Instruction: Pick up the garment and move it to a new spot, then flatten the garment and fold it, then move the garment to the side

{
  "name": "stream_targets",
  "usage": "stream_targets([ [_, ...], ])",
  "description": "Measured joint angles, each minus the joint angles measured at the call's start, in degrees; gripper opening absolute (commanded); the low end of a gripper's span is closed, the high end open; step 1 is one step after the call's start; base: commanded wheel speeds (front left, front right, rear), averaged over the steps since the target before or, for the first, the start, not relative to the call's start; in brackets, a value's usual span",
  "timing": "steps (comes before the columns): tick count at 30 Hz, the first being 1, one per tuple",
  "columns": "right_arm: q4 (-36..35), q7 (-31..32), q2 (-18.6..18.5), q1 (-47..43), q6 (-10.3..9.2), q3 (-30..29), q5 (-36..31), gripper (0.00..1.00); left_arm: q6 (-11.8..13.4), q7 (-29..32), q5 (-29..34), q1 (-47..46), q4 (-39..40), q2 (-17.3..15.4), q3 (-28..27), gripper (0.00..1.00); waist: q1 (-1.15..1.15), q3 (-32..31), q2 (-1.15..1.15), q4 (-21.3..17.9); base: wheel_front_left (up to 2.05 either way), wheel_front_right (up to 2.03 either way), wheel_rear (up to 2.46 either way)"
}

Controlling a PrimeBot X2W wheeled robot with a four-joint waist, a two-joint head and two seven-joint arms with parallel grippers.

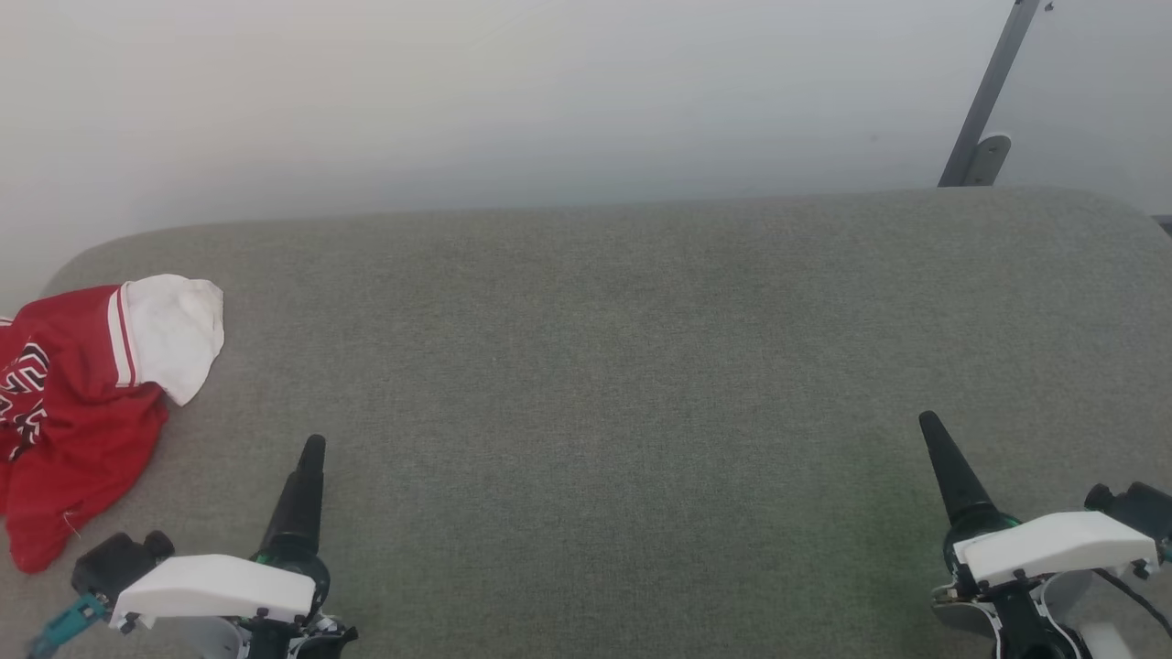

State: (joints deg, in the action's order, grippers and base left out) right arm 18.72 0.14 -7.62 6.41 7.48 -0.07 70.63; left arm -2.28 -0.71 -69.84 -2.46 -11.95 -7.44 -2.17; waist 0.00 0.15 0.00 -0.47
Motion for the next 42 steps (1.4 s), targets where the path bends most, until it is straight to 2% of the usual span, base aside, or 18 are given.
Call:
stream_targets([
  [12,0.41,-1.35,-1.63,0.89,0.0,0.91,-8.99,1.0,-0.09,-2.5,12.44,0.96,1.3,-1.27,-0.09,1.0,0.0,-0.07,0.0,-0.21,0.0,0.0,0.0],
  [42,0.25,-5.17,-4.03,1.32,0.0,1.89,-24.52,1.0,-4.02,-7.66,33.32,2.3,3.08,-0.33,-3.59,1.0,0.0,-0.06,0.0,-0.59,0.0,0.0,0.0],
])
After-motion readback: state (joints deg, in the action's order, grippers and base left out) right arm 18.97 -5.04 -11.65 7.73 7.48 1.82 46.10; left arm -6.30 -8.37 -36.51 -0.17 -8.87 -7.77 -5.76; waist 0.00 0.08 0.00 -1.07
